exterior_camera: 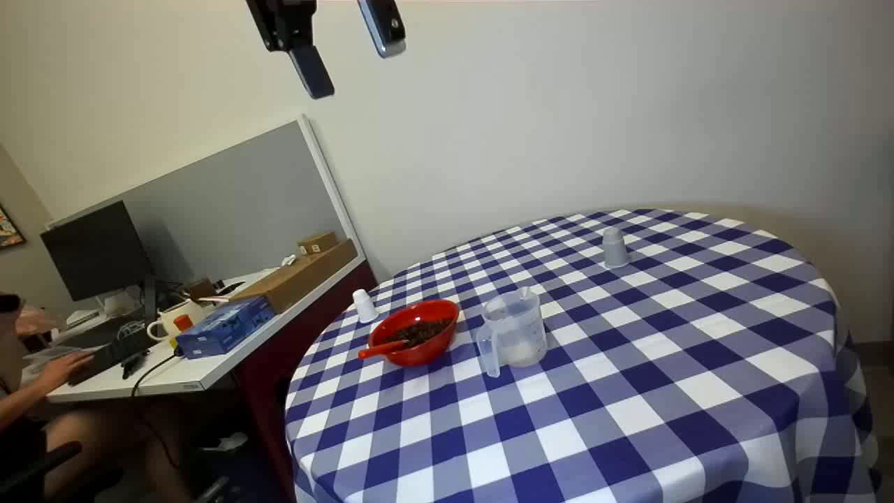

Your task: Use the spoon to put some of the contents from the red bowl into the clear jug

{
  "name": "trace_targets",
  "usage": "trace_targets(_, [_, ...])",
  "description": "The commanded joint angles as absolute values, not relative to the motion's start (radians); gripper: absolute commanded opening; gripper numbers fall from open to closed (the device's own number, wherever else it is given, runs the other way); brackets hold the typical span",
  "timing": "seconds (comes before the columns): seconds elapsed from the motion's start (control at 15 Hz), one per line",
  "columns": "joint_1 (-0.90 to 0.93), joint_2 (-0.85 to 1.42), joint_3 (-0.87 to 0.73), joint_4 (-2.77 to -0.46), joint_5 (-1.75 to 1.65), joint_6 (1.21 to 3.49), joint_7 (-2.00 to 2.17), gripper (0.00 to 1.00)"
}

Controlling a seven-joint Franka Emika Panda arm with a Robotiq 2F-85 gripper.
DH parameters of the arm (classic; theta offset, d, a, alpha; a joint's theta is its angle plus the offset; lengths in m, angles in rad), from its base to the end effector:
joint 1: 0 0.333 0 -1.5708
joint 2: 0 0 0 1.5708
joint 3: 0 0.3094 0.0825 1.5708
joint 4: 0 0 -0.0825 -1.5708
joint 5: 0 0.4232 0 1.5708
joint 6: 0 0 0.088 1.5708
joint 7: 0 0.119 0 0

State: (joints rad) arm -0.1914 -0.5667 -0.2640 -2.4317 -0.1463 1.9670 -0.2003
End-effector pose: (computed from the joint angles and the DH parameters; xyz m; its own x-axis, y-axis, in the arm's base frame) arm 0.3850 -0.2042 0.4761 0.9818 -0.1687 0.0876 -0.1707 -0.9852 0.0166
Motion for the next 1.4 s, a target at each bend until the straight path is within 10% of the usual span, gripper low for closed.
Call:
trace_targets(0.0, [-0.198, -0.565, -0.258, -2.429, -0.142, 1.965, -0.204, 1.0])
trace_targets(1.33, [-0.077, -0.25, -0.101, -2.4, -0.063, 1.978, -0.097, 1.0])
